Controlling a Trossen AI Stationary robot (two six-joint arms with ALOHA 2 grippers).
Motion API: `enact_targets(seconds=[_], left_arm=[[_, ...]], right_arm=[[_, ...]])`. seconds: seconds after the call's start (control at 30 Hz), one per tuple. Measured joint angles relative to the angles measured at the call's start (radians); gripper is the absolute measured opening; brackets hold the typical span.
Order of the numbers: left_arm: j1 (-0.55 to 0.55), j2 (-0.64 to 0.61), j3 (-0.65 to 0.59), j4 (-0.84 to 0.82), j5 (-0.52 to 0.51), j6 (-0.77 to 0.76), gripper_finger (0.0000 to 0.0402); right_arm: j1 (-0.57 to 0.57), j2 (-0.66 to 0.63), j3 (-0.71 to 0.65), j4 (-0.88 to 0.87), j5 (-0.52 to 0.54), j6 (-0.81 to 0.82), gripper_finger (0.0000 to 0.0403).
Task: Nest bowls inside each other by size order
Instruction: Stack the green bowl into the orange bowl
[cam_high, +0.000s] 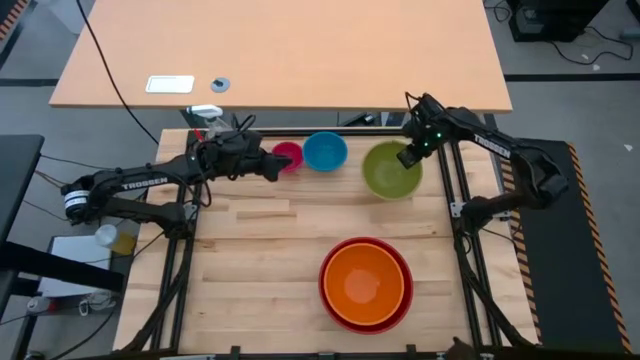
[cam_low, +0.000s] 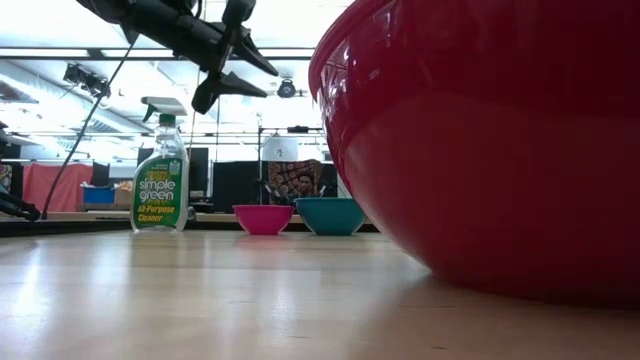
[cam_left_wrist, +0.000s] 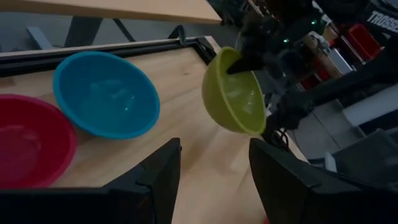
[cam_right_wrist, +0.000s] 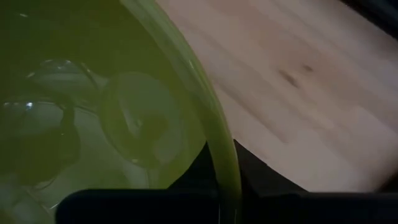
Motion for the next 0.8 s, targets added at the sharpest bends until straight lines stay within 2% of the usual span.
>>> enact_targets(seconds=[0.2, 0.6, 0.8], left_arm=[[-0.025, -0.016, 0.000, 0.001, -0.002, 0.018, 0.0192], [-0.020, -0.097, 0.000, -0.005, 0.000, 0.065, 0.0192], [-0.020, -0.120, 0.000, -0.004, -0.002, 0.140, 0.0192]], right_arm=[[0.136, -0.073, 0.000, 0.017, -0.109, 0.096, 0.0019], [0.461, -0.149, 0.000, 0.053, -0.107, 0.335, 0.0020], [0.608, -0.151, 0.000, 0.139, -0.104, 0.427, 0.0020]])
